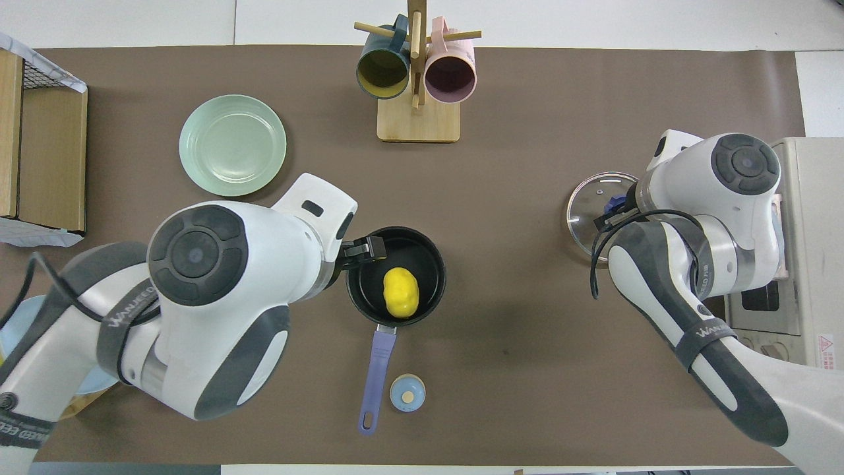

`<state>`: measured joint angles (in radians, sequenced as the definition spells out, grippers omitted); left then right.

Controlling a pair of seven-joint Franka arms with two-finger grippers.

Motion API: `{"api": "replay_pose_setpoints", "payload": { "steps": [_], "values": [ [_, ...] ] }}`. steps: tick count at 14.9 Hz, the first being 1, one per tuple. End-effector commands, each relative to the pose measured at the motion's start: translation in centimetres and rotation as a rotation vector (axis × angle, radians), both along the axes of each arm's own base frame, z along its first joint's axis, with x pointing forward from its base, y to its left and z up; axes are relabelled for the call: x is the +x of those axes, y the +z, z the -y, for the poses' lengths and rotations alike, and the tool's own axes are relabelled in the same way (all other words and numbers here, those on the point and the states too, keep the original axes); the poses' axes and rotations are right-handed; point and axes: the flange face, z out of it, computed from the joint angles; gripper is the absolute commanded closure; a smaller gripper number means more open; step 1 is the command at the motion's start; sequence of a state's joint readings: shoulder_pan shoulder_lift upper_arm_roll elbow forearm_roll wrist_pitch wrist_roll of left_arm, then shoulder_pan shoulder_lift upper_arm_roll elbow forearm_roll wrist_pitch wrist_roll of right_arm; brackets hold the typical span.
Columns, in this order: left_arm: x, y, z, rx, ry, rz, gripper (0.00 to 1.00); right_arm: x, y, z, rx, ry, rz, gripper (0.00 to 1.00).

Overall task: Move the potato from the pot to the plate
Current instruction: 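Grasp the potato with the left gripper while the right gripper sets down the lid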

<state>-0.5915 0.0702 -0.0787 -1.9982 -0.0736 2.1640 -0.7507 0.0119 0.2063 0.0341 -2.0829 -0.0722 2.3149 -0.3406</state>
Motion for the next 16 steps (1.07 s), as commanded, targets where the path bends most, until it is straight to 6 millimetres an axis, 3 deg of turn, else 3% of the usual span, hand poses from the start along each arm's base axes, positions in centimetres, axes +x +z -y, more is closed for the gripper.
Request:
{"api": "replay_pose_setpoints", "payload": {
  "steps": [1, 4, 5, 6, 7, 10, 14, 16],
  "values": [
    [-0.5, -3.2, 1.8, -0.008, 0.007, -0.010, 0.00, -0.3, 0.3, 0.5, 0.004, 0.020, 0.014, 0.76],
    [-1.1, -4.6, 2.1, 0.013, -0.004, -0.036, 0.00, -0.8, -0.4, 1.6, 0.004, -0.001, 0.010, 0.63],
    [-1.6, -5.2, 2.1, 0.021, -0.007, -0.046, 0.00, -0.9, -0.4, 1.5, 0.005, -0.004, 0.007, 0.50],
    [-2.5, -5.5, 2.7, 0.026, -0.021, -0.050, 0.00, -0.9, -0.4, 1.5, 0.005, -0.007, 0.009, 0.19],
    [-3.0, -6.0, 2.6, 0.029, -0.008, -0.055, 0.00, -0.8, -0.3, 1.5, 0.006, -0.012, 0.009, 0.00],
    [-3.2, -6.7, 3.1, 0.023, 0.034, -0.053, 0.00, 0.0, 1.9, 1.4, 0.007, -0.016, 0.012, 0.00],
    [-4.5, -7.6, 4.0, 0.037, 0.052, -0.070, 0.00, 2.7, 12.2, 0.3, 0.020, -0.183, -0.013, 0.00],
    [-4.5, -8.3, 4.2, 0.034, 0.064, -0.069, 0.00, 3.5, 16.2, 0.0, 0.025, -0.255, -0.001, 0.00]
  ]
}}
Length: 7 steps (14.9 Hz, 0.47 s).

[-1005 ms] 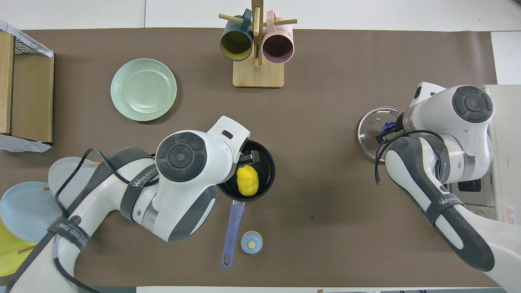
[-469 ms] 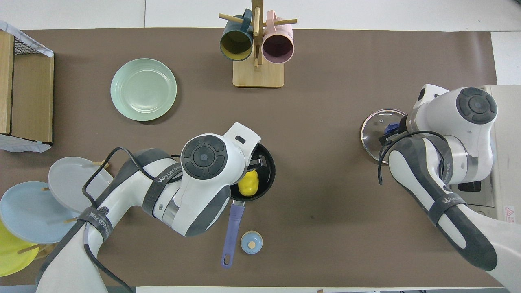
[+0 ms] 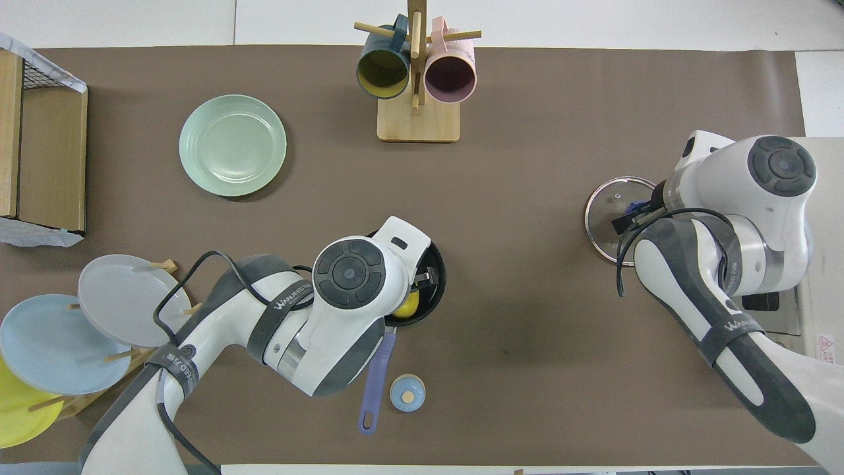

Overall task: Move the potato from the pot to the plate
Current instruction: 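Grasp the potato with the left gripper while the right gripper sets down the lid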

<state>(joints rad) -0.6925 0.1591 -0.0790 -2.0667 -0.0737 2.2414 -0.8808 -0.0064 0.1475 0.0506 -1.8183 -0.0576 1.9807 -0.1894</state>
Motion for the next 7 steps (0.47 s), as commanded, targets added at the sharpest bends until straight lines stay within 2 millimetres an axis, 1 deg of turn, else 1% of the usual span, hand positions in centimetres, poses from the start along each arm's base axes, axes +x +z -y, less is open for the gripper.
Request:
{"api": "replay_pose_setpoints", "payload": {
  "steps": [1, 2, 3, 4, 5, 7],
  "values": [
    [-0.3, -1.2, 0.2, -0.014, 0.046, 0.005, 0.00, 1.0, 5.2, -0.5, 0.022, -0.125, -0.005, 0.00],
    [-0.5, -1.7, 0.6, -0.014, 0.051, 0.005, 0.00, 0.9, 7.3, -0.3, 0.016, -0.204, -0.022, 0.00],
    [-0.6, -2.0, 0.8, -0.016, 0.052, 0.007, 0.00, 0.4, 10.0, 0.0, 0.011, -0.261, -0.062, 0.00],
    [-0.5, -2.0, 0.8, -0.017, 0.052, 0.008, 0.00, -0.1, 11.9, 0.5, -0.001, -0.290, -0.102, 0.00],
    [-0.4, -1.9, 0.8, -0.019, 0.054, 0.009, 0.00, -0.5, 13.2, 0.6, -0.004, -0.294, -0.098, 0.00],
    [-0.5, -1.9, 0.9, -0.019, 0.054, 0.009, 0.00, -1.9, 15.6, 0.9, 0.003, -0.301, -0.070, 0.00]
  ]
}}
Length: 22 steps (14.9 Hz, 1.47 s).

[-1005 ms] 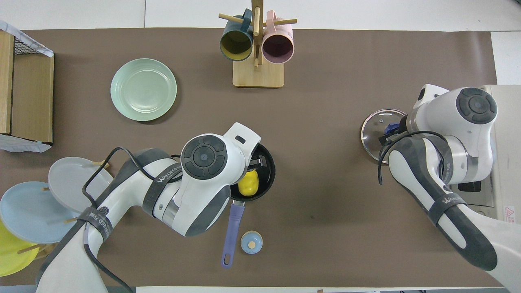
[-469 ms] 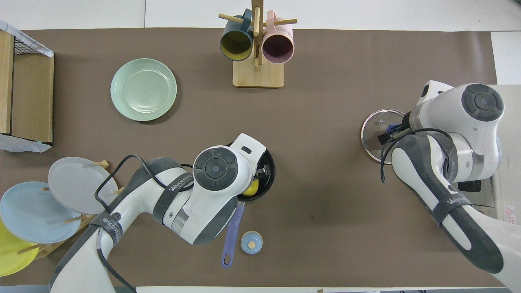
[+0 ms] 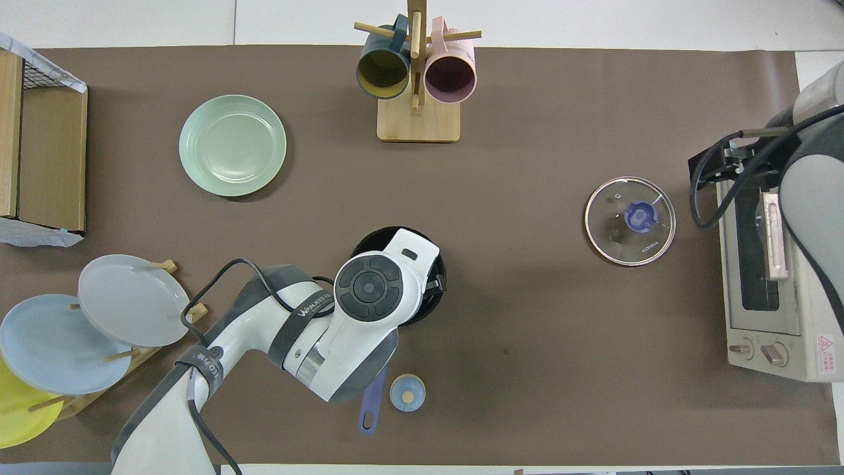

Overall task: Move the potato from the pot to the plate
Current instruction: 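Lift the yellow potato out of the saucepan with the left gripper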

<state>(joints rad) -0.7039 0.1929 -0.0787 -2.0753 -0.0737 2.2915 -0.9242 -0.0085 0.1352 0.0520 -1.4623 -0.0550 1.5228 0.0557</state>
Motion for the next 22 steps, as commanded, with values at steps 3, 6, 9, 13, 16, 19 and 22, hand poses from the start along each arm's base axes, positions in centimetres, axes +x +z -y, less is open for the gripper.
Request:
{"api": "replay_pose_setpoints", "payload": {
  "steps": [3, 6, 9, 13, 16, 19, 22],
  "values": [
    [-0.3, 0.0, 0.2, -0.013, 0.018, 0.006, 0.04, -2.4, 1.2, 1.1, 0.008, -0.038, -0.043, 0.00],
    [-0.1, 0.0, 0.0, -0.014, 0.021, 0.006, 0.60, -4.2, 0.6, 1.5, 0.004, -0.047, -0.066, 0.00],
    [0.2, 0.0, -0.3, -0.011, 0.022, 0.003, 1.00, -5.8, 0.5, 0.7, 0.002, -0.033, -0.071, 0.00],
    [0.3, 0.9, -0.2, -0.016, 0.027, 0.008, 1.00, -6.5, 0.4, 0.2, 0.003, -0.029, -0.053, 0.00],
    [0.8, 4.0, -0.1, -0.019, 0.028, 0.008, 1.00, -5.8, 0.4, 0.5, 0.007, -0.026, -0.004, 0.00],
    [3.8, 10.0, -2.9, -0.015, 0.066, 0.004, 1.00, -5.5, 0.2, 1.4, 0.008, -0.043, 0.000, 0.00],
    [8.0, 14.3, -6.9, -0.014, 0.067, -0.005, 1.00, -5.4, 0.3, 1.7, 0.009, -0.047, 0.006, 0.00]
  ]
}}
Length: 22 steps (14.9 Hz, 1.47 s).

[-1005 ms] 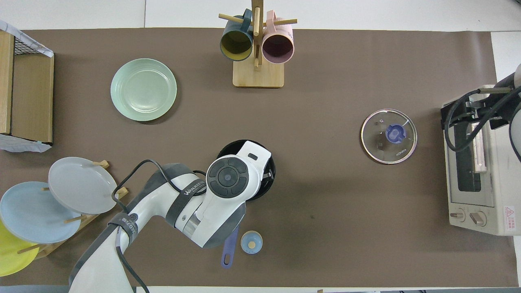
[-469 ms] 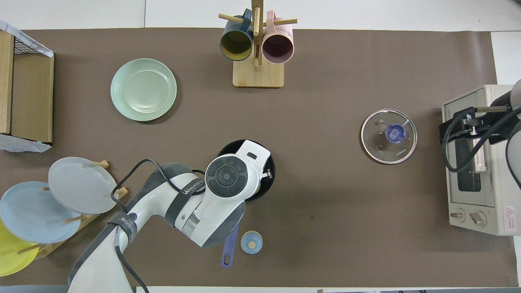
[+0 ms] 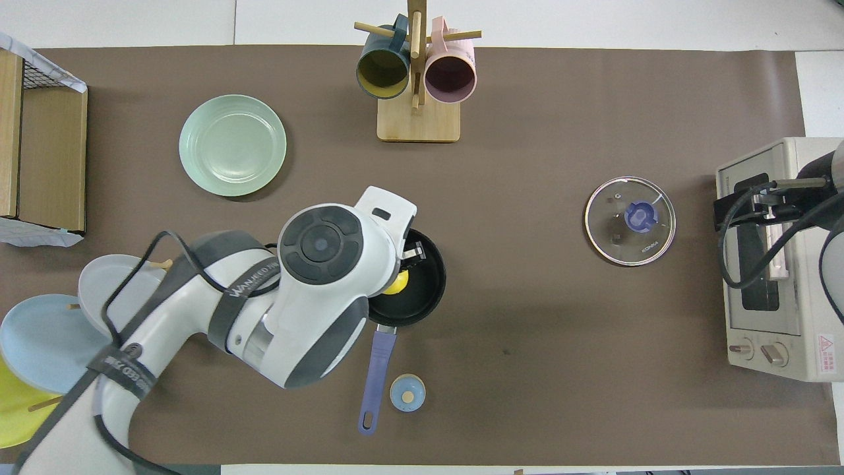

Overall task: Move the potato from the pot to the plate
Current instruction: 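Lift the yellow potato out of the saucepan with the left gripper, then carry the potato onto the green plate and open the left gripper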

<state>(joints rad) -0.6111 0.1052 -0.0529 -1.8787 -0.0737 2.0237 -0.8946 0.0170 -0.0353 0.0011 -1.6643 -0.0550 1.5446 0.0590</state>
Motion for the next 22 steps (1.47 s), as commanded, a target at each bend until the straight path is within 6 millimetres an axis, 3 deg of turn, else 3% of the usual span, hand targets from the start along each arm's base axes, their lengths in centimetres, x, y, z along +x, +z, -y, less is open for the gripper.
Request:
{"api": "replay_pose_setpoints", "payload": {
  "steps": [1, 3, 5, 7, 11, 14, 16, 22],
  "values": [
    [4.1, 3.6, -4.3, -0.007, -0.008, -0.020, 1.00, -0.2, 0.0, 0.7, 0.016, -0.028, 0.016, 0.00],
    [7.8, 4.7, -7.7, -0.044, -0.026, -0.014, 1.00, -0.3, 0.0, 1.1, 0.017, -0.036, 0.014, 0.00],
    [11.6, 4.9, -13.3, -0.051, -0.047, 0.012, 1.00, -0.2, -0.1, 1.2, 0.022, -0.039, 0.017, 0.00],
    [15.3, 2.9, -18.3, -0.053, -0.099, 0.017, 1.00, 0.2, -0.1, 0.9, 0.023, -0.039, 0.027, 0.00],
    [21.8, -1.0, -24.7, -0.055, -0.164, 0.048, 1.00, 0.1, -0.1, 0.9, 0.031, -0.041, 0.016, 0.00],
    [24.4, -6.9, -25.4, -0.045, -0.180, 0.088, 1.00, 0.4, 0.0, 1.4, 0.031, -0.050, 0.036, 0.00],
    [24.9, -9.0, -26.2, -0.025, -0.212, 0.088, 1.00, 0.4, 0.0, 1.5, 0.029, -0.048, 0.034, 0.00],
    [24.6, -10.5, -26.6, -0.019, -0.254, 0.102, 1.00, 0.3, -0.1, 1.4, 0.029, -0.047, 0.028, 0.00]
  ]
}}
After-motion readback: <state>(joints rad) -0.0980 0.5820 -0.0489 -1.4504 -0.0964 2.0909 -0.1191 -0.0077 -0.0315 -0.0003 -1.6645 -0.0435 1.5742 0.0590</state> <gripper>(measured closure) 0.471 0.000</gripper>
